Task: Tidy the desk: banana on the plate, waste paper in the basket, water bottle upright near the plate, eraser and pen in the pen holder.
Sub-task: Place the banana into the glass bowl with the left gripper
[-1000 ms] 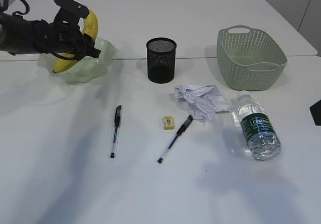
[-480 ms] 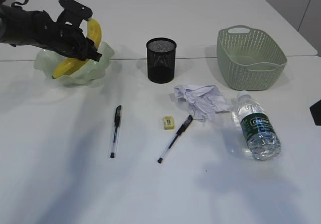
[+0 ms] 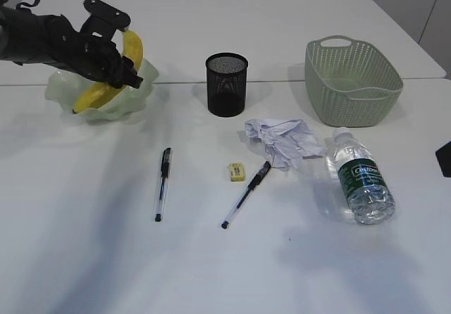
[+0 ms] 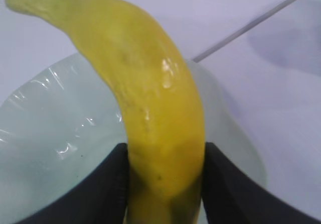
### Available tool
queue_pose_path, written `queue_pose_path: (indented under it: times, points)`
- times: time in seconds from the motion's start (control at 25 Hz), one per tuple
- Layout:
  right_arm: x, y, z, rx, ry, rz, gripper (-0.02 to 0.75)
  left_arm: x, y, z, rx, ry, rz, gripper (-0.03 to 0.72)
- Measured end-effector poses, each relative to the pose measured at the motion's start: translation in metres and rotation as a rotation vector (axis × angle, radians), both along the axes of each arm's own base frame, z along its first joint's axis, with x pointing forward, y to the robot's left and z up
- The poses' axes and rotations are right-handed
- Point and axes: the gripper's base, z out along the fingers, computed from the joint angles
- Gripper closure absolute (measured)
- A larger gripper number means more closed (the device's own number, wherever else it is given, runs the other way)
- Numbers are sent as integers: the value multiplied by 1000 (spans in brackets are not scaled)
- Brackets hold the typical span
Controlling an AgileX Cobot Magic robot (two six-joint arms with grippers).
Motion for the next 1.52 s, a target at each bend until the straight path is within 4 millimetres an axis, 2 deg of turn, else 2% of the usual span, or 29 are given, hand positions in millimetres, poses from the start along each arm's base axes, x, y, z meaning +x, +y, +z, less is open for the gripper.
queue_pose_path:
  times: [0.24, 0.36, 0.64, 0.8, 0.96, 1.28, 1.52]
  points:
    - [0, 0, 0, 0, 1, 0, 183, 0, 0, 2, 0, -1, 0, 263]
    - [0, 0, 0, 0, 1, 0, 183, -1, 0, 7, -2, -4, -2, 235]
    - [0, 0, 0, 0, 1, 0, 183, -2, 2, 13, 0, 31, -5, 221]
    - [0, 0, 0, 0, 1, 0, 183, -7, 2, 30, -3, 35, -12, 220]
    - [0, 0, 0, 0, 2, 1, 183, -17, 3, 50, -1, 82, -27, 220]
    - [0, 0, 0, 0, 3, 1, 183, -41, 3, 73, -38, 247, -23, 220]
    - [0, 0, 0, -1, 4, 2, 183, -58, 3, 77, -47, 414, -31, 220]
